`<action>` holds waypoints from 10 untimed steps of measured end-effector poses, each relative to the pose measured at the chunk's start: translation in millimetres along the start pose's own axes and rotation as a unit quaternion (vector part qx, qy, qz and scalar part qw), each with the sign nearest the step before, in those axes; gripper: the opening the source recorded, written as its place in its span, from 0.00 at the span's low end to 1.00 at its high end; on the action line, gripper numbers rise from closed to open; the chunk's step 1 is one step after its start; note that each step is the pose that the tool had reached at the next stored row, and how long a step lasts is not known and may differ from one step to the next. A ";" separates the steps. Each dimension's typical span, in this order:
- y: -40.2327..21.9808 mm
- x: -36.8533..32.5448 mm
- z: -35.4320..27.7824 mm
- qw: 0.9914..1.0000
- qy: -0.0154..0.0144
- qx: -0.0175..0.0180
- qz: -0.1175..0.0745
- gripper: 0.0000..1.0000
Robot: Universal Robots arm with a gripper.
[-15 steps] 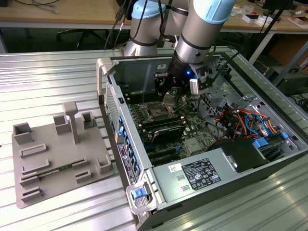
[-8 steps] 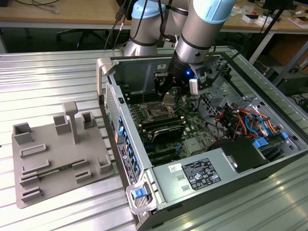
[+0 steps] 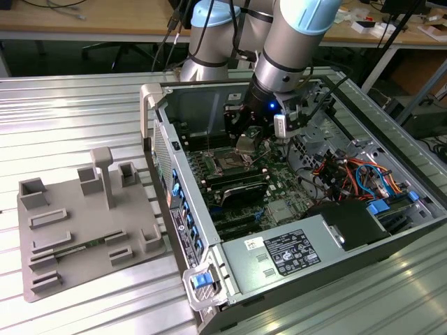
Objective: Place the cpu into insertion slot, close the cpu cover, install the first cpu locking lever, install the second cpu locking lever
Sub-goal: 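Place the cpu into insertion slot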
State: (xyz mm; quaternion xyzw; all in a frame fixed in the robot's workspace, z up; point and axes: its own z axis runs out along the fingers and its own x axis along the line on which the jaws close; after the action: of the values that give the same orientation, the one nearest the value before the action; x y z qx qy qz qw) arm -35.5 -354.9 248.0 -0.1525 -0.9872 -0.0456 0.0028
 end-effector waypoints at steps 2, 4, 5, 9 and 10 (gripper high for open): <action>0.0 0.0 0.0 1.000 0.000 0.000 0.002 0.55; 0.0 0.0 0.1 1.000 0.000 0.000 0.005 0.55; 0.0 0.0 0.1 1.000 -0.001 0.000 0.006 0.55; 0.0 0.0 0.3 1.000 -0.001 0.000 0.017 0.55; 0.0 0.0 0.3 1.000 -0.002 0.000 0.018 0.55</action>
State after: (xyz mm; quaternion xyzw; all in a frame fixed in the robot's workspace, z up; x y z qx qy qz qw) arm -35.5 -354.9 247.7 -0.1706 -0.9843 -0.0456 0.0019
